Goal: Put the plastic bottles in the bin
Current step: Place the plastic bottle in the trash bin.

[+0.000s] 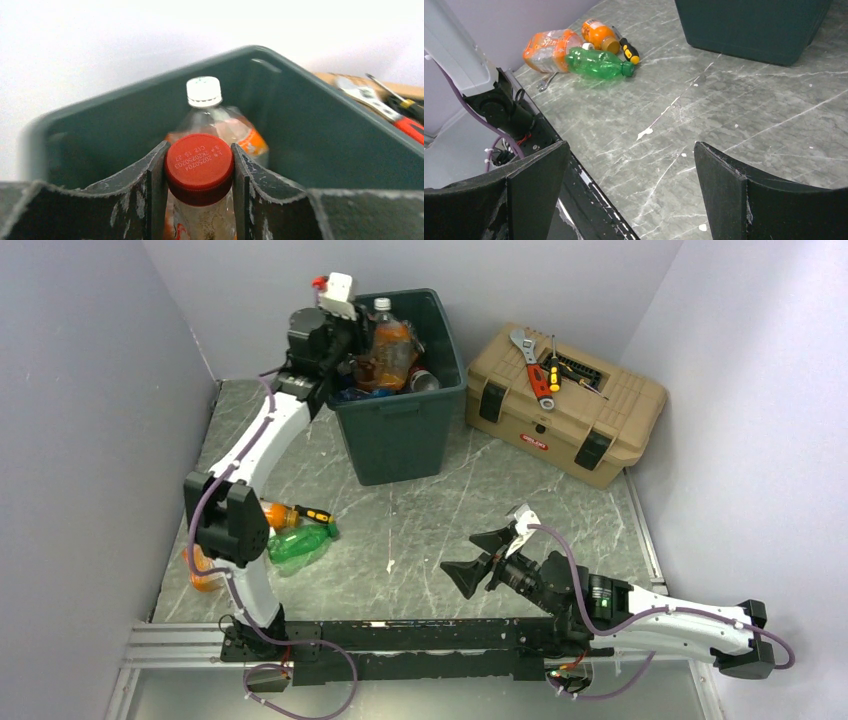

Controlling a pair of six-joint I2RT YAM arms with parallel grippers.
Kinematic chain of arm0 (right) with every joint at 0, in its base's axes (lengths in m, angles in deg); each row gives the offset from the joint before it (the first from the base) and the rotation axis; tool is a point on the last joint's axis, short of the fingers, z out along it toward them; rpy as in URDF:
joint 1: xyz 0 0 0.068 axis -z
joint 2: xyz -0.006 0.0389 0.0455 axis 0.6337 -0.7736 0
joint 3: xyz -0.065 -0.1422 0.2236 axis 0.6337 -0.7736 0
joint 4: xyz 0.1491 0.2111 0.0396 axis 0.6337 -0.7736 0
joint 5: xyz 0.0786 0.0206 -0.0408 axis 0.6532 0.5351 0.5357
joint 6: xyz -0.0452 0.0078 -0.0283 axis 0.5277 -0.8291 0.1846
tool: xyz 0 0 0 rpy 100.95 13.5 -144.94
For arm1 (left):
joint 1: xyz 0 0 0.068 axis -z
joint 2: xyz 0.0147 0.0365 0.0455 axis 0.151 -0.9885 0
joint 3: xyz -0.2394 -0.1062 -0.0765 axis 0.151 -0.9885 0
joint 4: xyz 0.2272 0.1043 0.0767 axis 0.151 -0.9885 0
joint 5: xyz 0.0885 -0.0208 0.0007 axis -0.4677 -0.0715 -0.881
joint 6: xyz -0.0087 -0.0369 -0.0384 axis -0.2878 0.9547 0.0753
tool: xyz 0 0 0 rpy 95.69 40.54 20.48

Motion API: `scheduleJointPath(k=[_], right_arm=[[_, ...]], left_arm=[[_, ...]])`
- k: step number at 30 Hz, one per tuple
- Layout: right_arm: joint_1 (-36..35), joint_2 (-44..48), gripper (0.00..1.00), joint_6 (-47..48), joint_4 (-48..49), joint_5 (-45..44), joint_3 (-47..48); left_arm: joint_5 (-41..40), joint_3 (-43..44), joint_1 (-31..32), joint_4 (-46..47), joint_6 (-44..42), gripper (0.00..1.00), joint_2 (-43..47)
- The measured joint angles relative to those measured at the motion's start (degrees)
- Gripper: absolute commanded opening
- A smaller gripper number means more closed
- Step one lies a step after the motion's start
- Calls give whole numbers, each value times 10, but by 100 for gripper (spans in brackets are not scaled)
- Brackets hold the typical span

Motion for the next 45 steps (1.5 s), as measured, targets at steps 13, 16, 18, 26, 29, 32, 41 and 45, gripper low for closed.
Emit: scheduleJointPath(k=[13, 16, 18, 26, 29, 32, 41, 45], right_arm=[[0, -5, 100, -1, 3, 0, 0], [0, -5, 100, -2, 3, 0, 0], [0, -5, 100, -3, 4, 0, 0], [0, -12, 100, -3, 10, 0, -3], [0, -17, 100, -3, 10, 0, -3], [0, -16, 100, -3, 7, -1, -3], [0, 19, 100, -11, 3, -1, -3], [0, 11, 100, -12, 5, -1, -3]], left_arm=[[68, -37, -27, 74, 49, 0, 56], [121, -40, -20, 107, 79, 0, 59], [147, -30, -14, 116, 93, 0, 59], [189, 85, -6, 129, 171, 13, -22], [203, 117, -4, 116, 205, 52, -82], [220, 136, -1, 87, 223, 99, -131], [203, 110, 8, 47, 220, 100, -64], [131, 32, 10, 28, 186, 99, 90]])
